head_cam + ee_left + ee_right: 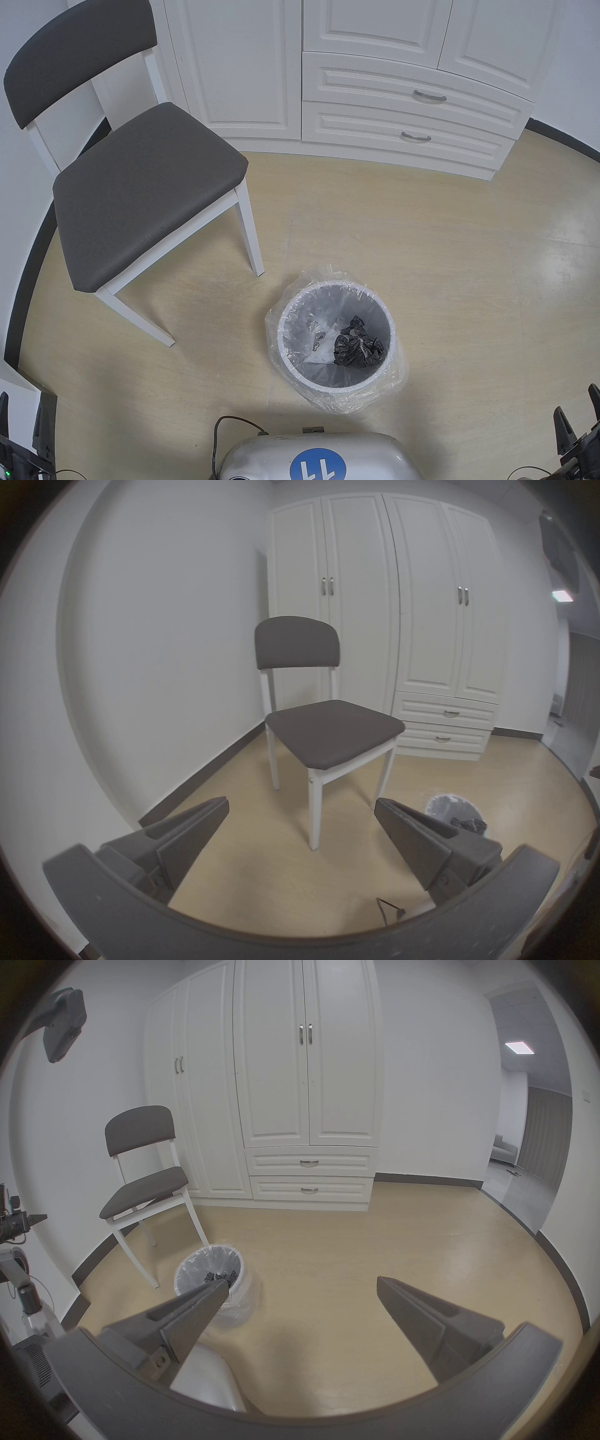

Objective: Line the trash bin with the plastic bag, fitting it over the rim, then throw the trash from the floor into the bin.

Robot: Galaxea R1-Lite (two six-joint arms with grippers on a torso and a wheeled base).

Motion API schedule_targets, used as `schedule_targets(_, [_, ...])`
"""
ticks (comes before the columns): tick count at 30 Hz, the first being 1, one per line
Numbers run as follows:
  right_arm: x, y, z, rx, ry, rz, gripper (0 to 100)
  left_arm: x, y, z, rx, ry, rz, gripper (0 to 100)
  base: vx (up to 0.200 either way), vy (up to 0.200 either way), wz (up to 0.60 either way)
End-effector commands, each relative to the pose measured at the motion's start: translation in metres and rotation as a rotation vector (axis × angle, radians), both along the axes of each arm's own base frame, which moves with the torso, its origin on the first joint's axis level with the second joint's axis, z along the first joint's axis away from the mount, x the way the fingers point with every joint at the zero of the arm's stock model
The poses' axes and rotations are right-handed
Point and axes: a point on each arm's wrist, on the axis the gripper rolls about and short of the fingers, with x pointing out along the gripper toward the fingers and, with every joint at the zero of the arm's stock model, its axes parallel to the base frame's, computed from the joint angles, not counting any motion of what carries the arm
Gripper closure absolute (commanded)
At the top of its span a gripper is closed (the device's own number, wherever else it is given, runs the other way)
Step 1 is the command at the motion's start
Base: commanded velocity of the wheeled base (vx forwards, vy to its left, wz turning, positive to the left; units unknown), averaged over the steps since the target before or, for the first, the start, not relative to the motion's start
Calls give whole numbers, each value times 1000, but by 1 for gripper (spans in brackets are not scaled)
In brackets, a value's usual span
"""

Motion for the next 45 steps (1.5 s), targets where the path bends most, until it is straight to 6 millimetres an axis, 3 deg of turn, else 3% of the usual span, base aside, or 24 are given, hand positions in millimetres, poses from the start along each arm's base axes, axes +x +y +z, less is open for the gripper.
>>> schedule_targets(1, [0, 0, -5, 0, 1, 0, 0, 0, 0, -6, 0, 8, -16, 0, 0, 0, 0])
schedule_targets(9, [0, 0, -5, 0, 2, -17, 0, 1, -1, -6, 32, 20, -26, 0, 0, 0, 0])
schedule_targets(16, [0, 0, -5, 0, 2, -17, 0, 1, -4, -13, 39, 82, -194, 0, 0, 0, 0])
schedule_targets(45, [0, 0, -5, 6, 2, -15, 0, 1, -4, -12, 43, 76, -194, 0, 0, 0, 0])
